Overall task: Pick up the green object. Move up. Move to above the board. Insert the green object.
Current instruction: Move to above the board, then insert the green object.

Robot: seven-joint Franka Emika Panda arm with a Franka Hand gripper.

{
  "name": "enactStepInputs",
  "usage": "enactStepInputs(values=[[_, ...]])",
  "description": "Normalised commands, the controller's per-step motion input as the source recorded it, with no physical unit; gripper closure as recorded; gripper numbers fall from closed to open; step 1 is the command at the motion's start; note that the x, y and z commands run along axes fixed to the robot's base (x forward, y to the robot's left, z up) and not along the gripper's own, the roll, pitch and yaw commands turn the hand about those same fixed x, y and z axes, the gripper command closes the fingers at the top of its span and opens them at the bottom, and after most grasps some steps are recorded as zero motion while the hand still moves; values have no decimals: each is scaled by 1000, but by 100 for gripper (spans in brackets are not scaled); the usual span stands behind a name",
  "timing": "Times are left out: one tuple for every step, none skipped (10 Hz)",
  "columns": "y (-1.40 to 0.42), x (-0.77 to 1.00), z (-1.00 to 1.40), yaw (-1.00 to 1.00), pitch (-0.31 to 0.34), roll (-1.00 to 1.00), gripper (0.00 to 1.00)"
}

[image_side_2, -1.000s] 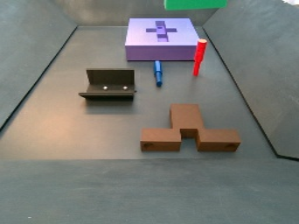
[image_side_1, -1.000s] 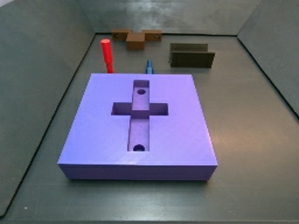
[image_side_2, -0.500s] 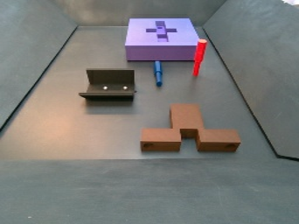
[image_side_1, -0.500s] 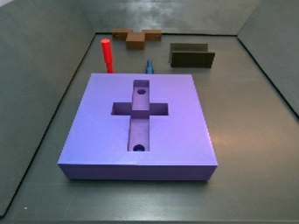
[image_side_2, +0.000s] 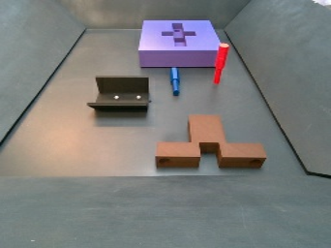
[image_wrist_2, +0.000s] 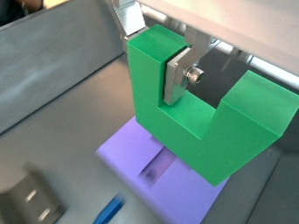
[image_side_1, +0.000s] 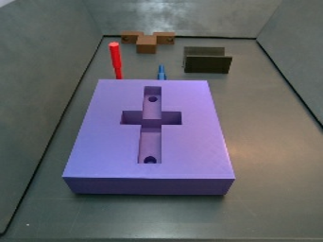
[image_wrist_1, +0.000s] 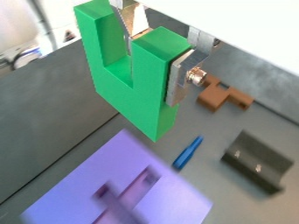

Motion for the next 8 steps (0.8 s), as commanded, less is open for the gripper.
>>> enactStepInputs(values=[[-498, 87, 97, 8, 173, 27, 100], [-40, 0, 0, 0, 0, 0, 100], [-283, 0, -203, -160, -11, 0, 100], [-560, 0, -886, -100, 0, 110, 100], [-426, 231, -1000, 0, -63, 0, 100], [-269, 251, -1000, 34, -21, 0, 100], [-186, 257, -1000, 46, -11, 13, 100], [-97, 240, -1000, 117, -11, 20, 100]])
